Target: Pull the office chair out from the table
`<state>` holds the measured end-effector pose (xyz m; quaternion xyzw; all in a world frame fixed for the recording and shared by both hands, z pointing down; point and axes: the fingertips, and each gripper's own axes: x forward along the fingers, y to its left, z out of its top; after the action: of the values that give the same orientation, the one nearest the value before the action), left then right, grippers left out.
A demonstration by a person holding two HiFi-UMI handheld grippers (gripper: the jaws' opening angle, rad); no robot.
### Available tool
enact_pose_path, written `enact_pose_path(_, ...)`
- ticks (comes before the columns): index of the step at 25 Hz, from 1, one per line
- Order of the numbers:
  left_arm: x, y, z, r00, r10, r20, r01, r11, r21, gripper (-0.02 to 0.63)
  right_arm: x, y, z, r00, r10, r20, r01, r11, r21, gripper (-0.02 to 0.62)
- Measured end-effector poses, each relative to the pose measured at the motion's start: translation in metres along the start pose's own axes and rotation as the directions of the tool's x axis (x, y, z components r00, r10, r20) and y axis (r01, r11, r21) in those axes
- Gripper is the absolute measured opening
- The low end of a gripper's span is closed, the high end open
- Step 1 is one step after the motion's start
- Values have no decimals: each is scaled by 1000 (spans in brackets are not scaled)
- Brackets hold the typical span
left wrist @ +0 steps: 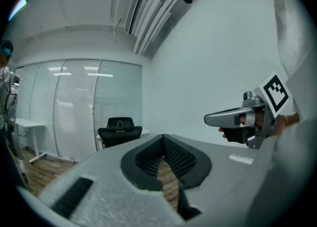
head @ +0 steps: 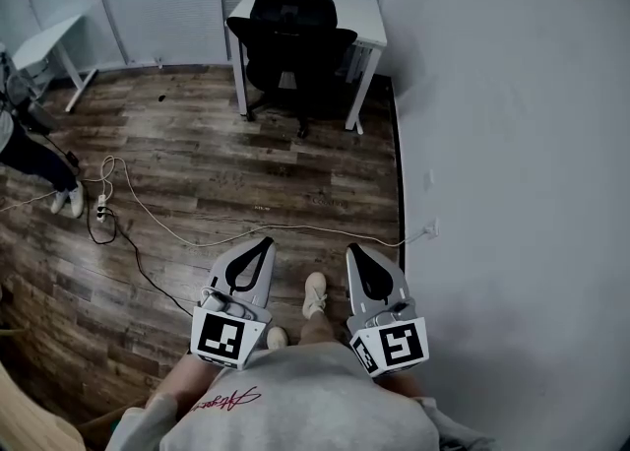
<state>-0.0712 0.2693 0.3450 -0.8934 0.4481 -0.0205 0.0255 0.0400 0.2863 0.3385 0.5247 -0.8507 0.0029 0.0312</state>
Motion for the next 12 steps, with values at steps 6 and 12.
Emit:
enact_pose_path(6,32,16,-2,1000,14,0,-14,1000,-1,-5,31,-28,7,1000,5,16,-4,1000,-7,-6)
enact_pose_path(12,77,35,1,1000,16,5,-16,1000,-7,-5,66,-63,11,1000,0,13,1,1000,-15,-6)
